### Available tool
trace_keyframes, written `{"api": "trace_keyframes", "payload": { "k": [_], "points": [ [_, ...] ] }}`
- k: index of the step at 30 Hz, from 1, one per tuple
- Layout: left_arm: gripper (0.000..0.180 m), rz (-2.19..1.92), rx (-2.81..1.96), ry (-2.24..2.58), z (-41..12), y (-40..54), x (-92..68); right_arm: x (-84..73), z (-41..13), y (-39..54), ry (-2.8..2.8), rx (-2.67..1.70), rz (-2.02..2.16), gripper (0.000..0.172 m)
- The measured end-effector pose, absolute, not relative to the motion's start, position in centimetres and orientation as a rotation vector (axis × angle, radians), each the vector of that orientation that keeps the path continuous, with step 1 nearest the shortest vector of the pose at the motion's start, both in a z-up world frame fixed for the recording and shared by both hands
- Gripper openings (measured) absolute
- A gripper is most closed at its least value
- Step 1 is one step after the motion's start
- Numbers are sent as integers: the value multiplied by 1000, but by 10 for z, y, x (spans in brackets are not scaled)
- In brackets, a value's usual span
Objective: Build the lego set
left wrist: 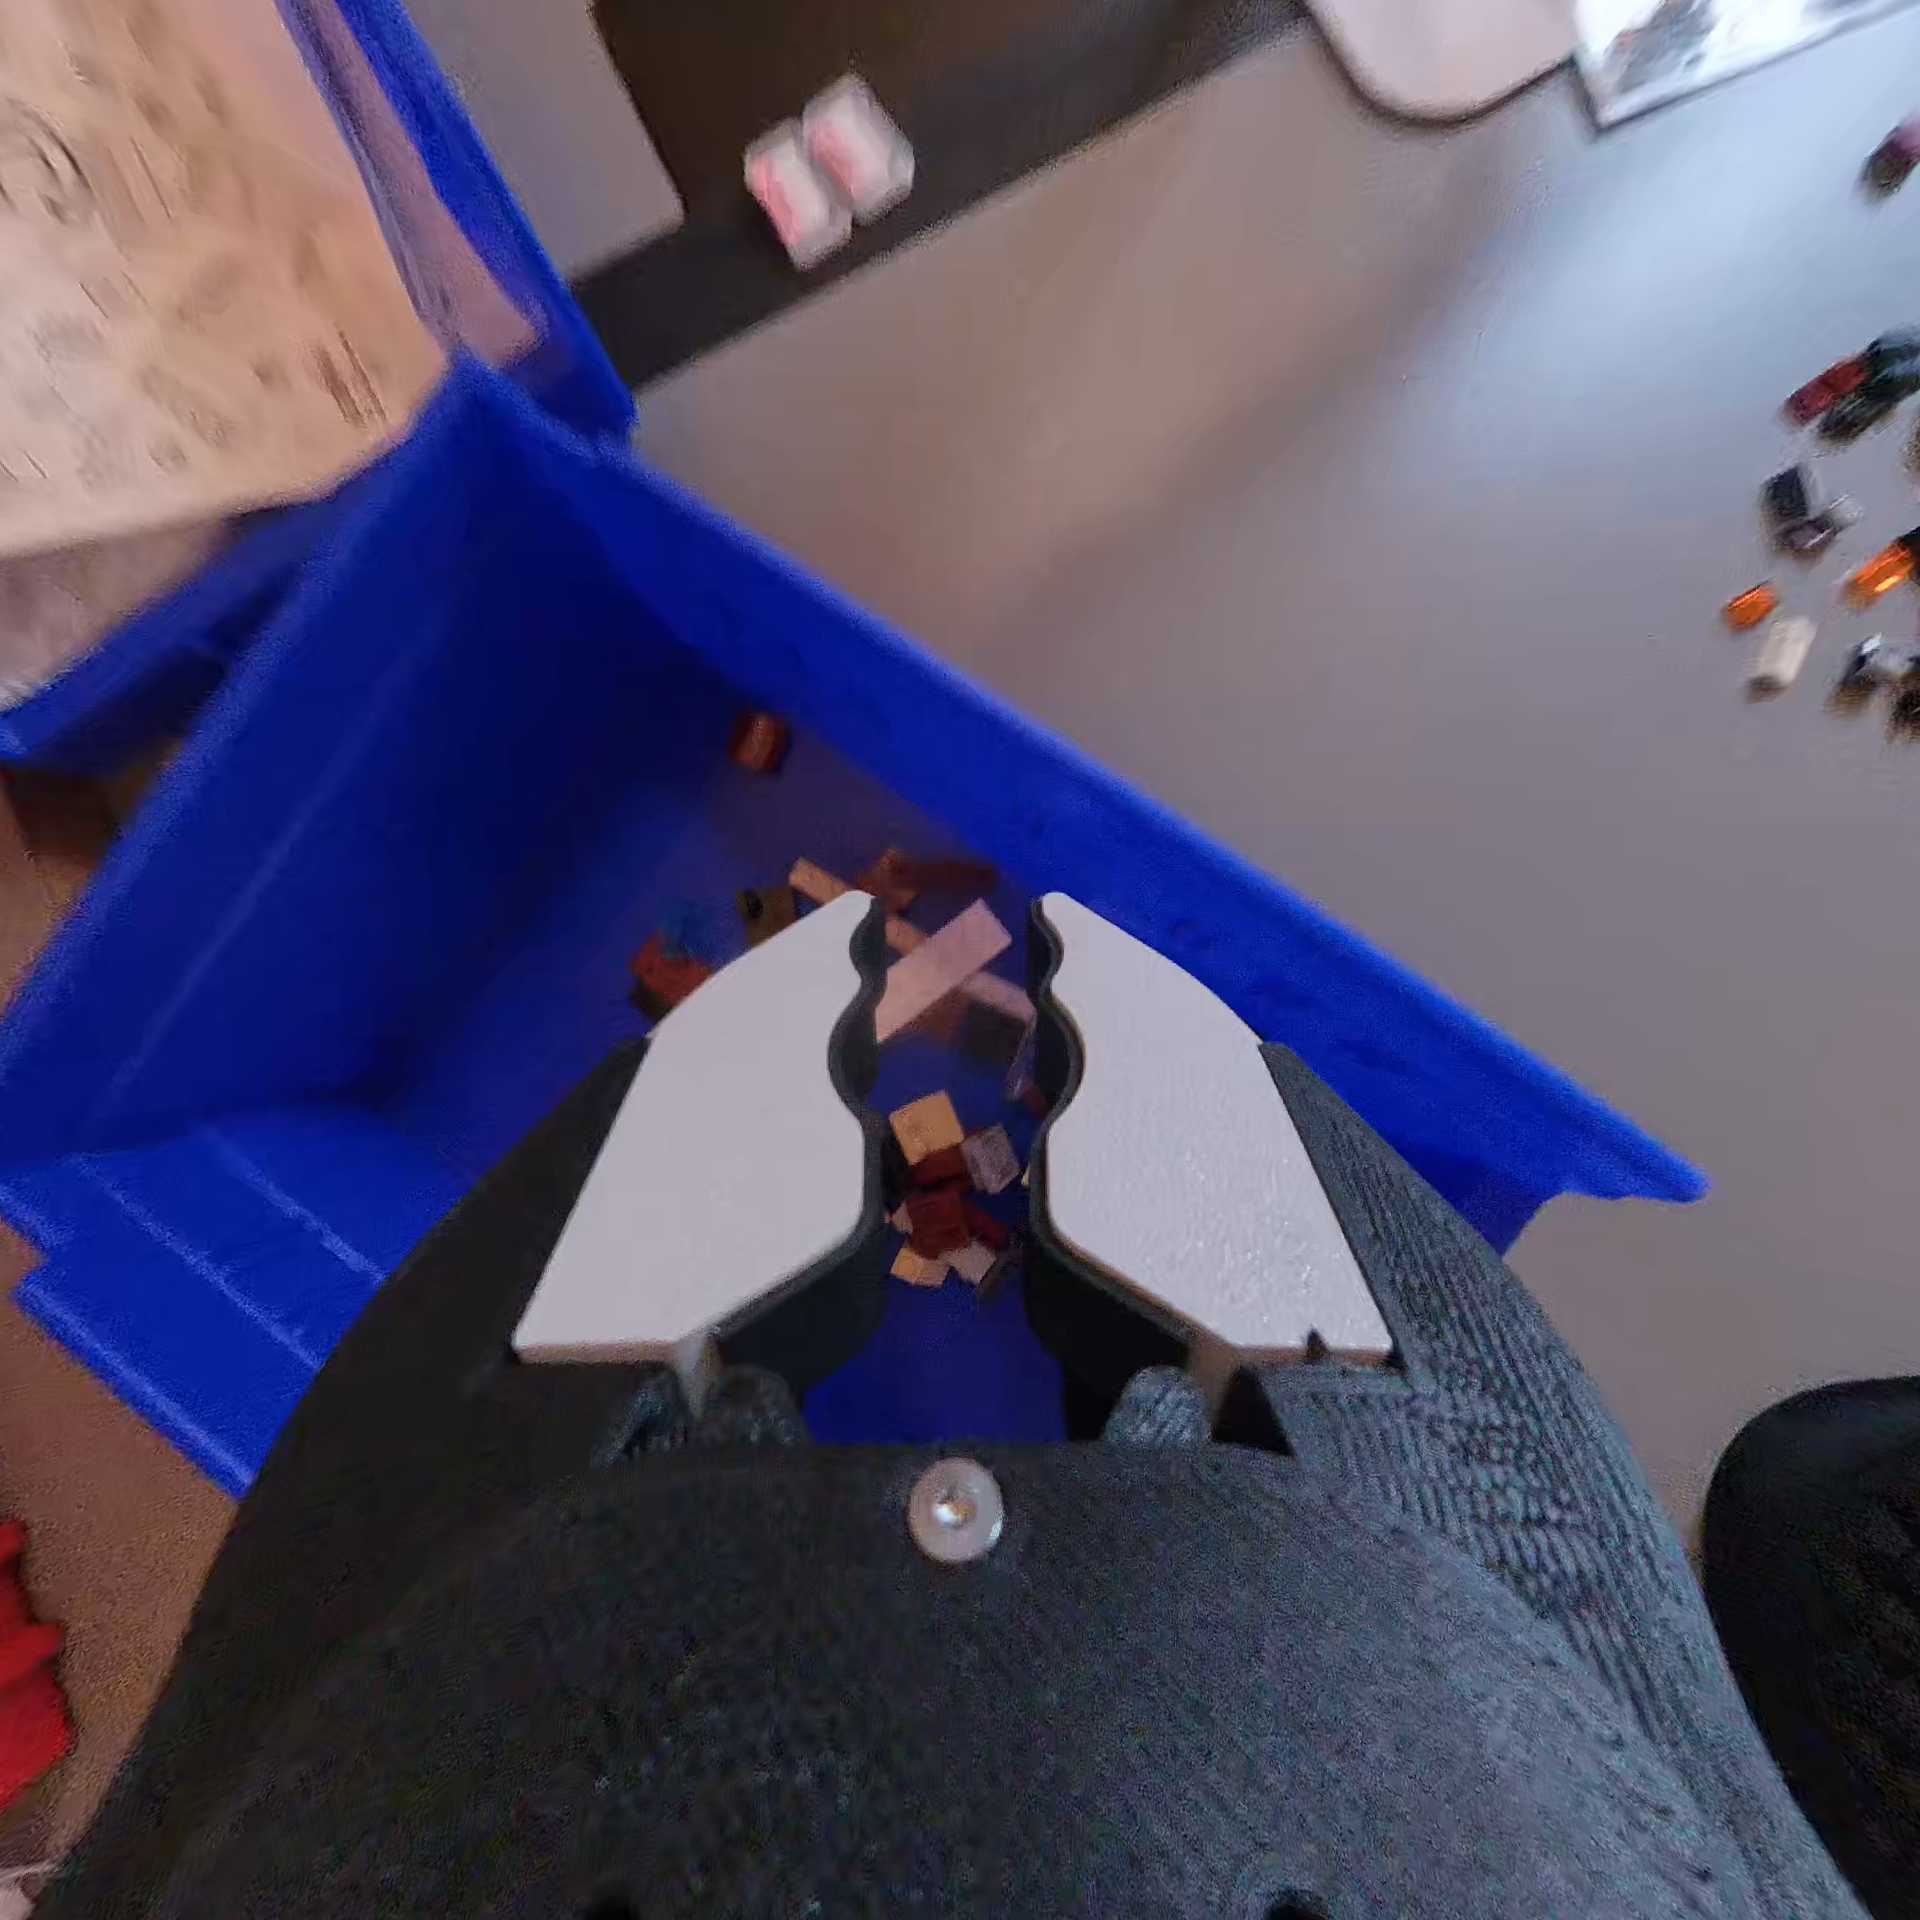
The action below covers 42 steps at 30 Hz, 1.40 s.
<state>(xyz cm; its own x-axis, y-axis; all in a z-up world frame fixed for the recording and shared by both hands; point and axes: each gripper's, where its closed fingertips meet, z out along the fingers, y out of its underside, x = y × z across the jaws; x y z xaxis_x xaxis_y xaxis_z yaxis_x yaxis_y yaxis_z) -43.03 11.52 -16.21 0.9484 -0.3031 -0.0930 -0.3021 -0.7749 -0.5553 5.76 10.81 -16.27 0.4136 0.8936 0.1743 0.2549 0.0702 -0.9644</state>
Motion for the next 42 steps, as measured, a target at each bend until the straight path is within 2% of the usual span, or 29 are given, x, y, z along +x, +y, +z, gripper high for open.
{"api": "trace_keyframes", "payload": {
  "k": [5, 11, 15, 22, 26, 32, 34, 42],
  "points": [
    [18, -44, -2629, 383, -223, 113, -457, 55, -168, 111, -1080, -1478, 650, 7],
    [7, -62, -2700, 393, -244, 125, -464, 49, -177, 112, -1105, -1500, 607, 7],
    [16, -85, -2710, 424, -252, 130, -461, 47, -180, 112, -1108, -1508, 604, 7],
    [8, -56, -2708, 439, -258, 138, -461, 47, -183, 113, -1110, -1516, 602, 7],
    [8, 138, -2571, 439, -230, 148, -476, 48, -180, 112, -1106, -1504, 598, 6],
    [8, 820, -2037, 643, -131, 156, -486, 49, -176, 111, -1098, -1482, 601, 6],
    [8, 917, -1894, 745, -113, 151, -463, 48, -175, 110, -1103, -1476, 606, 6],
    [7, 205, -1438, 1077, -89, 88, -227, 27, -160, 84, -1121, -1430, 786, 6]
  ]
}}
